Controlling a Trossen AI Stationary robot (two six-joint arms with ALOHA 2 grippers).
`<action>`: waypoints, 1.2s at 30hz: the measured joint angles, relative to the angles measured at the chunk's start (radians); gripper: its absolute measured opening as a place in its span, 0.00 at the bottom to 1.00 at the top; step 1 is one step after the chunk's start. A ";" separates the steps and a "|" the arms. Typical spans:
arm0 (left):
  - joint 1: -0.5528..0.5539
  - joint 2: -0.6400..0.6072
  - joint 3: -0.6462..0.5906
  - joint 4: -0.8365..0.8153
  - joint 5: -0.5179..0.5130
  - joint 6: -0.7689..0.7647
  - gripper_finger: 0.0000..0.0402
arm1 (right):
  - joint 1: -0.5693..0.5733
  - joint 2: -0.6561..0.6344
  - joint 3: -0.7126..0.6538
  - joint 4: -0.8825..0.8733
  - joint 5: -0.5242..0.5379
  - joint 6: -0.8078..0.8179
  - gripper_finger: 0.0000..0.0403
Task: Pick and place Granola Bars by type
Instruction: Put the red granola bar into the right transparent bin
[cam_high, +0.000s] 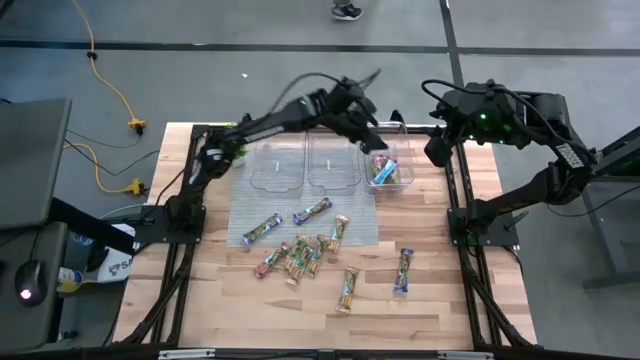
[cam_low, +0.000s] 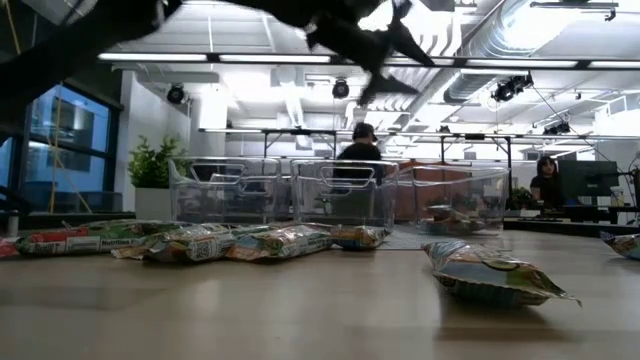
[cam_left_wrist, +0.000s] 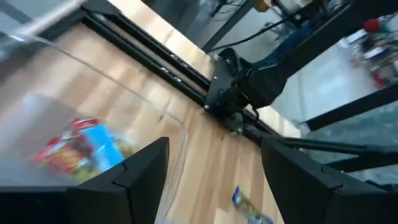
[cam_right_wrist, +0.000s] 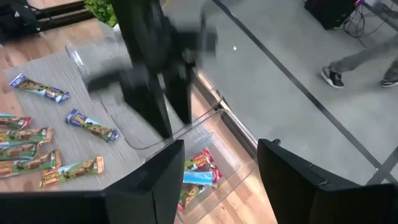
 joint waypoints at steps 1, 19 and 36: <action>0.002 -0.030 0.000 -0.056 -0.009 0.021 0.62 | 0.000 0.000 0.000 -0.005 0.000 0.004 0.47; -0.310 -0.355 -0.031 -0.916 -0.602 -0.043 0.62 | 0.000 -0.013 0.000 -0.043 0.010 -0.016 0.47; -0.719 -0.676 -1.048 -0.366 -0.518 -0.734 0.62 | 0.000 -0.073 0.000 -0.032 0.009 -0.086 0.47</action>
